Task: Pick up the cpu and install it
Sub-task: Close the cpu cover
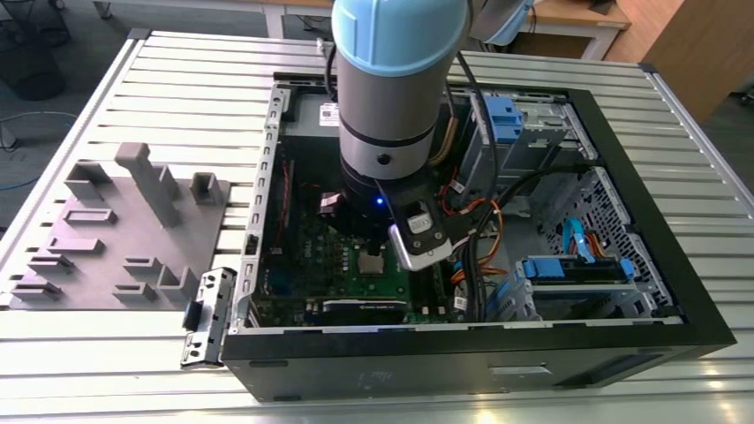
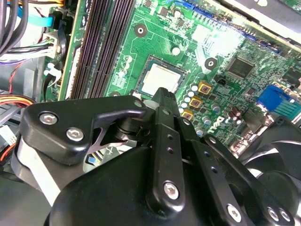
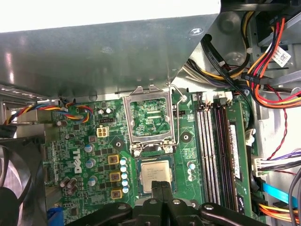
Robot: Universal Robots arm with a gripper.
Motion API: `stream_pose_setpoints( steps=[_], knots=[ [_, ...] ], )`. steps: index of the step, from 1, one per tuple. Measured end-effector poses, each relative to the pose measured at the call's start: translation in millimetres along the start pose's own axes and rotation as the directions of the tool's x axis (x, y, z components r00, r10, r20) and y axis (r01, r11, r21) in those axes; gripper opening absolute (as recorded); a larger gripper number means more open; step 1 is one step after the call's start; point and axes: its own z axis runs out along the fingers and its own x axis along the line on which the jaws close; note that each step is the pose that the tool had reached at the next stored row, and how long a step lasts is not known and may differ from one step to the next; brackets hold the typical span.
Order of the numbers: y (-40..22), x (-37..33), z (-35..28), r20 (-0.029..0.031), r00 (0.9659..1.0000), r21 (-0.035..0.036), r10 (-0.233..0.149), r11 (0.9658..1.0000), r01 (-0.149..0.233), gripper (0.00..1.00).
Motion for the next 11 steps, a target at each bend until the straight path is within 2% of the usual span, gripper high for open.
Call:
stream_pose_setpoints(
  steps=[7, 11],
  knots=[
    [0.1, -0.8, 0.1, 0.0, 1.0, -0.0002, 0.0, 1.0, 0.0, 0.11],
    [0.9, -7.6, 0.4, 0.0001, 1.0, -0.0002, 0.0, 1.0, 0.0, 0.11]
  ],
)
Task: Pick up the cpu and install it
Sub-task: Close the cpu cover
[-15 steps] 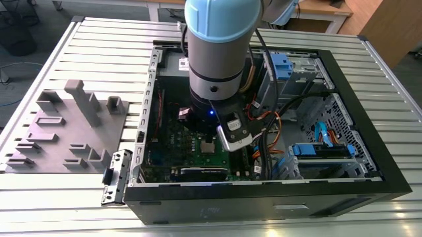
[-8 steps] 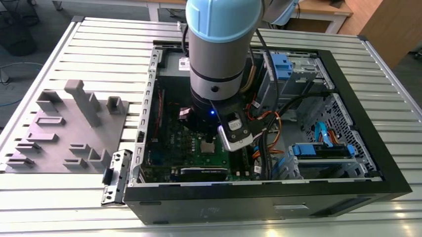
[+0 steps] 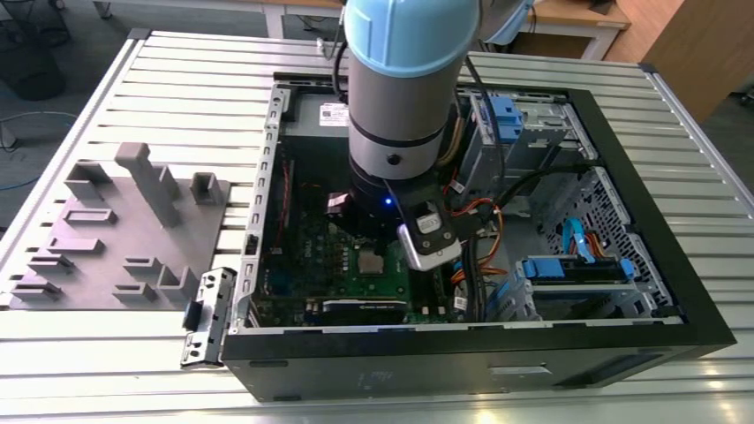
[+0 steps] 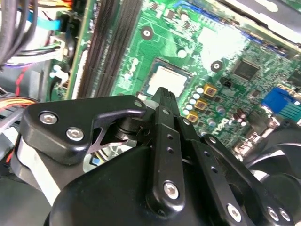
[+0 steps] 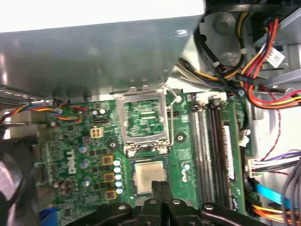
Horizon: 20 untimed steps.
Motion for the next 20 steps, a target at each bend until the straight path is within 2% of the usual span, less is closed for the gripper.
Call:
stream_pose_setpoints(
  steps=[8, 15, 18, 20],
  knots=[
    [2.5, -16.4, 0.8, -0.0001, 1.0, 0.0001, -0.001, 1.0, 0.001, 0.11],
    [9.1, -16.3, 2.0, -0.0013, 0.9997, -0.0009, -0.026, 0.9997, 0.026, 0.11],
    [9.2, -16.2, 2.1, -0.0029, 0.9984, -0.0016, -0.056, 0.9984, 0.056, 0.11],
    [9.3, -16.1, 2.4, -0.0045, 0.996, -0.0029, -0.09, 0.996, 0.09, 0.11]
  ],
)
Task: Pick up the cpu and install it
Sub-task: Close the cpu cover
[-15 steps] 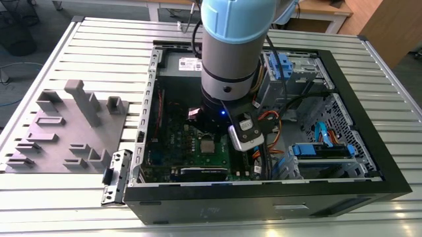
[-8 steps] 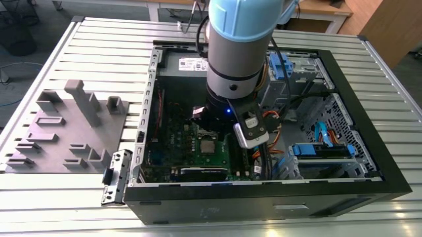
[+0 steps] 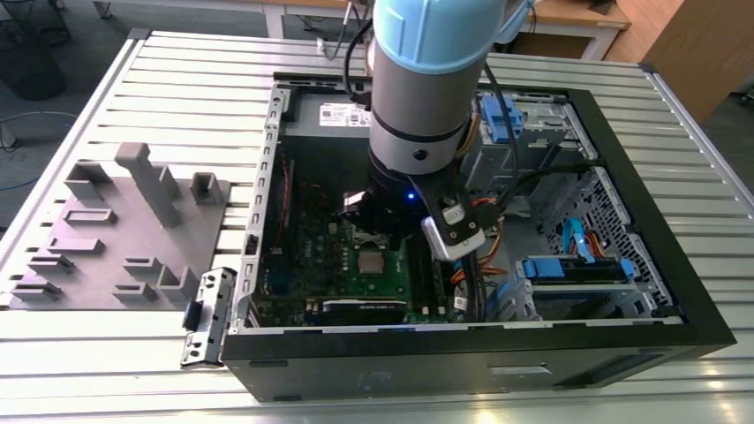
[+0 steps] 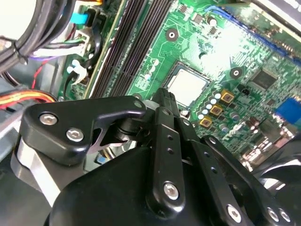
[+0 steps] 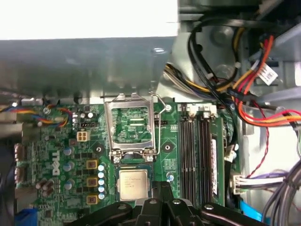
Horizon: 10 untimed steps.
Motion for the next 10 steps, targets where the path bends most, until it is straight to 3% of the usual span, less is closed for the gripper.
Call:
stream_pose_setpoints(
  steps=[3, 7, 10],
  knots=[
    [0.0, 0.0, 0.4, -0.0028, 0.9985, -0.0018, -0.056, 0.9985, 0.056, 0.11],
    [0.0, 0.0, 0.7, -0.006, 0.992, -0.0045, -0.126, 0.992, 0.126, 0.11],
    [0.0, 0.0, 0.8, -0.0067, 0.9899, -0.005, -0.141, 0.9899, 0.141, 0.11]
  ],
)
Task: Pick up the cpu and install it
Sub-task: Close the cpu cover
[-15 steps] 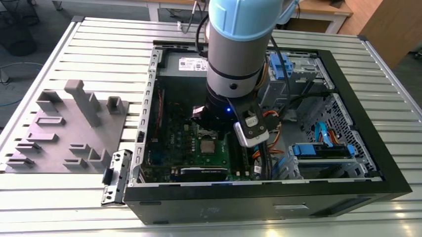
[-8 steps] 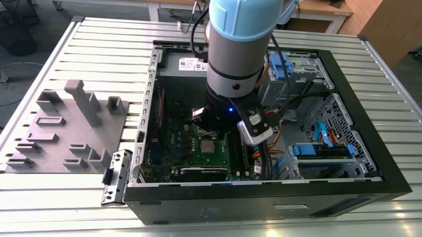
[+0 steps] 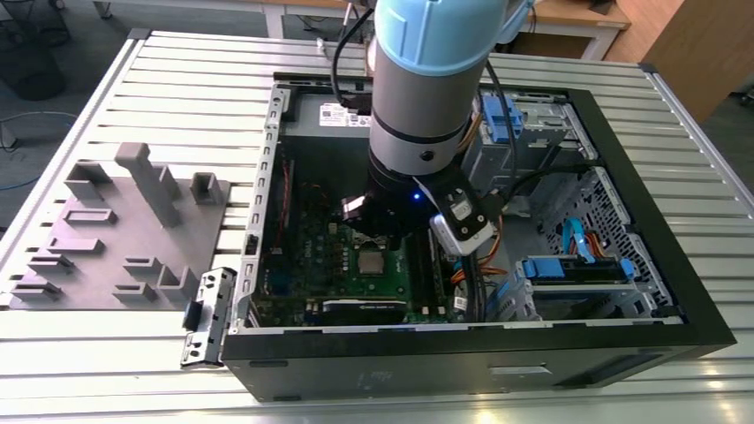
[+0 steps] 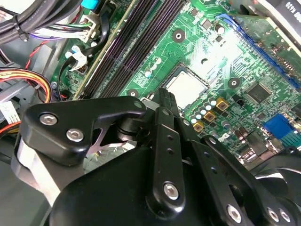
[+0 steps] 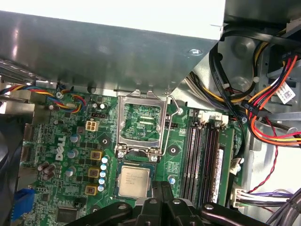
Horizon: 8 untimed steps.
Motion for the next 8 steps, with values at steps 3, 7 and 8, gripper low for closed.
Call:
stream_pose_setpoints(
  steps=[3, 7, 8],
  knots=[
    [0.0, 0.0, 0.0, 0.0, 1.0, -0.0001, -0.001, 1.0, 0.001, 0.11],
    [0.0, 0.0, 0.0, 0.0004, 1.0, 0.0, -0.001, 1.0, 0.001, 0.11],
    [0.0, 0.0, 0.0, 0.0005, 1.0, 0.0001, -0.001, 1.0, 0.001, 0.11]
  ],
)
